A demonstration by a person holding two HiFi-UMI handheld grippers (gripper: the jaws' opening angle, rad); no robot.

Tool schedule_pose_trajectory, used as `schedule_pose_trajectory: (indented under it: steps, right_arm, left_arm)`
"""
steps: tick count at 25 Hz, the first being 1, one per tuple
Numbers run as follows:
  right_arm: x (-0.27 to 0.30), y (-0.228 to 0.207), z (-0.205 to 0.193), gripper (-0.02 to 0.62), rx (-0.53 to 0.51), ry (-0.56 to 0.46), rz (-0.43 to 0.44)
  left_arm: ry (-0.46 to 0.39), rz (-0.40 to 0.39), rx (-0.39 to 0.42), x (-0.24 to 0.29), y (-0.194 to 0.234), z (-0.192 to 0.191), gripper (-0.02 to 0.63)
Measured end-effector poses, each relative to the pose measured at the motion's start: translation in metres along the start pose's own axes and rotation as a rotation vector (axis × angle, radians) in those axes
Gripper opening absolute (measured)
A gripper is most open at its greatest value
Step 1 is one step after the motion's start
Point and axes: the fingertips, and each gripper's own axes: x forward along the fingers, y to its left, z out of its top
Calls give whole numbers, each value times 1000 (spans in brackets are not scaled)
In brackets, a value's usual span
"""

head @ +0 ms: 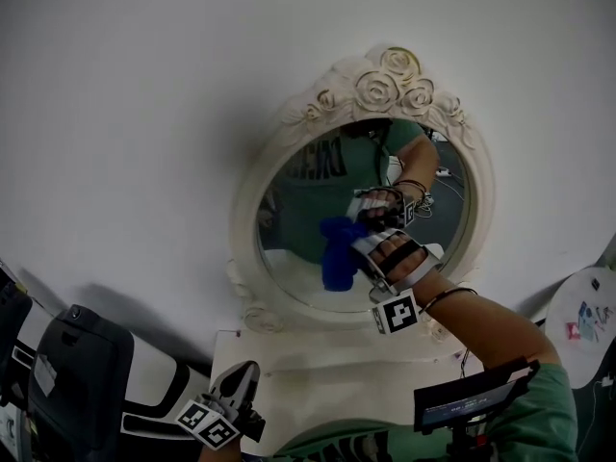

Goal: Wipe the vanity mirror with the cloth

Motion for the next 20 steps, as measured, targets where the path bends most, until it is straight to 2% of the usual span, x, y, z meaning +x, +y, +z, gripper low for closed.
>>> schedule_pose_trajectory:
  steps: [5, 13, 20]
  right_arm:
    - [-43, 25, -76, 106, -5, 123, 29]
    - [-113, 63, -197, 107, -11, 391, 122]
    - [-120, 65, -204, 106, 33, 503, 205]
  left_arm:
    - [24, -42, -5, 20, -11, -6, 6]
    - [39, -70, -10, 32, -16, -12, 6]
    - [22, -52, -11, 22, -13, -9, 6]
